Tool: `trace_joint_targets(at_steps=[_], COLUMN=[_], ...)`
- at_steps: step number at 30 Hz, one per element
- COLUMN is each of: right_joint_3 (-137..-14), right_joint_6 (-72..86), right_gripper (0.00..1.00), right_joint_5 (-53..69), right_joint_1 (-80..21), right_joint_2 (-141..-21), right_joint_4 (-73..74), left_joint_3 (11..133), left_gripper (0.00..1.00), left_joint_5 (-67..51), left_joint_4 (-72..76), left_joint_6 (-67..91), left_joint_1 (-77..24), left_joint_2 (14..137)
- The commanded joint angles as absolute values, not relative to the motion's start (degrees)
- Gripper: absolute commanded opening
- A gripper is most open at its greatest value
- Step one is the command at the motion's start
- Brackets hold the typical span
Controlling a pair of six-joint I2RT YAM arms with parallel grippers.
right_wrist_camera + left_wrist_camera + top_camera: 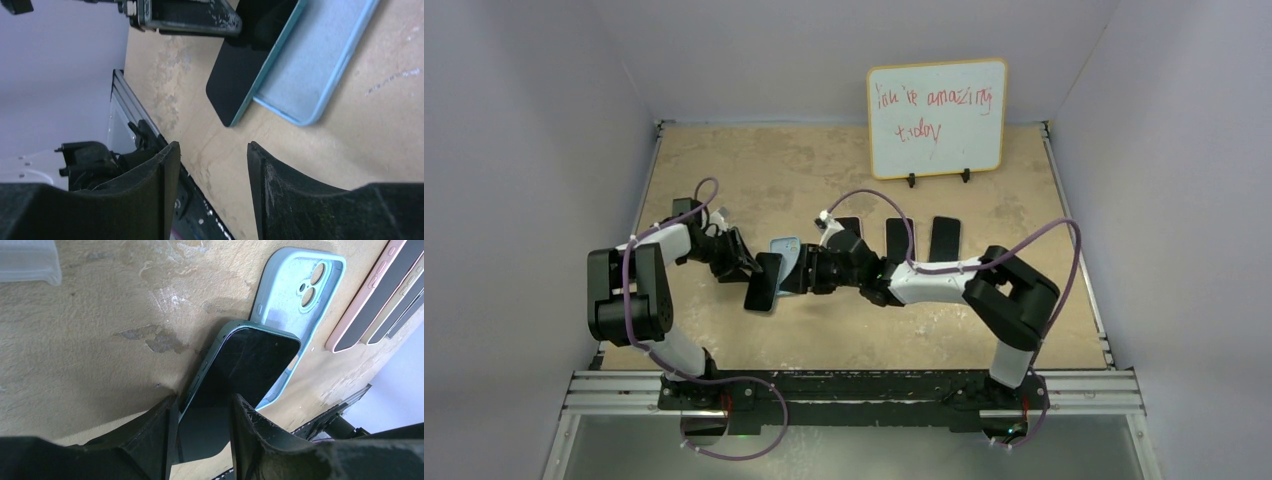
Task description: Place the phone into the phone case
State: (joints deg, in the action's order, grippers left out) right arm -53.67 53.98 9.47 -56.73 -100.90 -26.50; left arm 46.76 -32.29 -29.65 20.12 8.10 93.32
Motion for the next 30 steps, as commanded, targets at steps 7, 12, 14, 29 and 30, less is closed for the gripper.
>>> trace_joint_targets(at_steps=[7,12,14,29,30], right_joint_3=[-62.4,-63.7,-64.1,-66.6,-66.8], right_joint_6=[59.4,60.6,60.7,63.2,63.3], right_gripper=[0.42,0.38,0.38,0.34,0.32], right_joint_5=[5.2,2.9,2.0,5.1,5.3], right_joint_1=[-56.9,-56.9,-56.9,-56.8,-56.7], right_joint_2=[-111.2,-113.8,-114.4,-119.9,-120.1], right_joint_4=[-30.1,-29.7,-28.9,-31.9,-32.1], left_joint_3=[45.7,45.6,45.5,45.4,45.4], left_gripper=[0.40,0.39,0.38,0.33,0.33], left_joint_5=[-32.2,-32.4,-32.5,-32.8,-32.8], left_joint_4=[-28.1,-28.0,-27.9,-27.9,-27.9], left_joint_6=[19.4,19.4,19.4,19.6,19.6], left_joint_1=[6.8,6.7,6.7,6.0,5.9], left_joint_2=[93.6,93.5,93.4,93.4,93.4])
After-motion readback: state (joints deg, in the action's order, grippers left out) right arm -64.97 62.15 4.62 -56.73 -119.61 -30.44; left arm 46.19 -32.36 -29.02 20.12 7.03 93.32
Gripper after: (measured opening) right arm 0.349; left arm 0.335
